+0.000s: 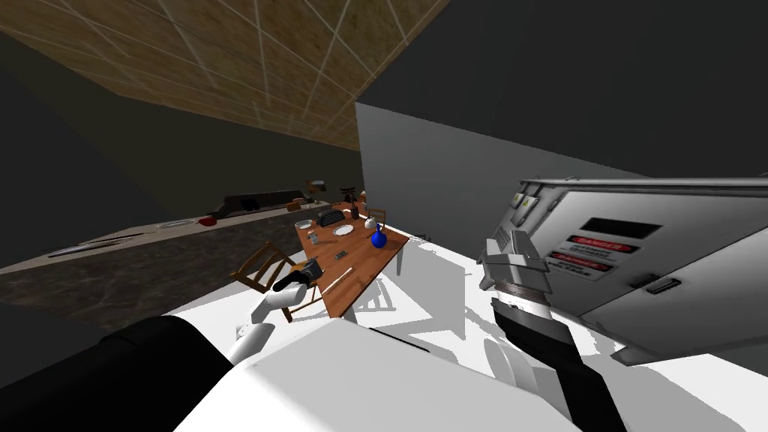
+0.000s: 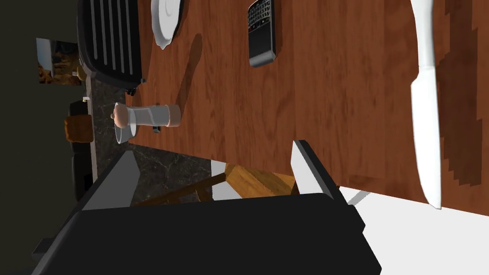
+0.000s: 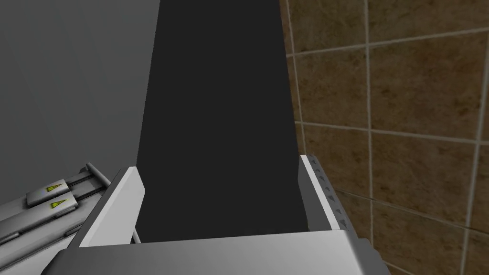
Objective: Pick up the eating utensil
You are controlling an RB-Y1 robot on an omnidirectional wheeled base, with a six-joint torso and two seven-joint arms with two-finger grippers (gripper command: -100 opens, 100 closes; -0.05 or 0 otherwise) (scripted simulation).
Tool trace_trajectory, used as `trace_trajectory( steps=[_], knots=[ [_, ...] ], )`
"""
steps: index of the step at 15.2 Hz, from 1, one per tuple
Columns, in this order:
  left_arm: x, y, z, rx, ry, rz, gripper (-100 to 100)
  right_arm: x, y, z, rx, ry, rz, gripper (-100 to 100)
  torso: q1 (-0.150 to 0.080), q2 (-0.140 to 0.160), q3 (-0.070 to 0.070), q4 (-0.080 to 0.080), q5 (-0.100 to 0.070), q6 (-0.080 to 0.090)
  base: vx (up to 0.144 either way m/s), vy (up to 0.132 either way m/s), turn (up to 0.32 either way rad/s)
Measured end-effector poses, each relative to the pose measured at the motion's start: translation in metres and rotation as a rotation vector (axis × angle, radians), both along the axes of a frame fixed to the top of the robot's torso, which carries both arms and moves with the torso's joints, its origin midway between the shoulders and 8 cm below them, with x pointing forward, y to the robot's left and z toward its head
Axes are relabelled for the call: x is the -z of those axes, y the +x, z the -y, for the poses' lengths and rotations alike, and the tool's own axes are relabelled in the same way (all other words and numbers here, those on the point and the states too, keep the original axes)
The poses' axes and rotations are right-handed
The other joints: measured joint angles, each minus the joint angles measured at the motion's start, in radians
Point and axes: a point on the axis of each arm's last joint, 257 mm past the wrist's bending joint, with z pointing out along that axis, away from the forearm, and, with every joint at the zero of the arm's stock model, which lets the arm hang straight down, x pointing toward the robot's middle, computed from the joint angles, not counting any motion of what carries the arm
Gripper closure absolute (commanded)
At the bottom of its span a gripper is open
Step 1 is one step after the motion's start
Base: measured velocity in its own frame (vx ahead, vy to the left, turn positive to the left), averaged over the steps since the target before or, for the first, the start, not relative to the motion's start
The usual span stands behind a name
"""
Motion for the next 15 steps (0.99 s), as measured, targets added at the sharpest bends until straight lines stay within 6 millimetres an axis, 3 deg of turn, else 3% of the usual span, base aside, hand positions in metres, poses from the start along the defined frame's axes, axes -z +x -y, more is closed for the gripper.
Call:
trace_trajectory(
  steps=[9,15],
  knots=[
    [0.056,-0.046,-0.024,-0.137,-0.188,-0.149,-100,0.000,0.000,0.000,0.000,0.000,0.000,0,0.000,0.000,0.000,0.000,0.000,0.000,0.030,0.009,-0.148],
    [0.087,-0.075,-0.029,-0.224,-0.314,-0.234,-100,0.000,0.000,0.000,0.000,0.000,0.000,0,0.000,0.000,0.000,0.000,0.000,0.000,0.029,0.013,-0.146]
  ],
)
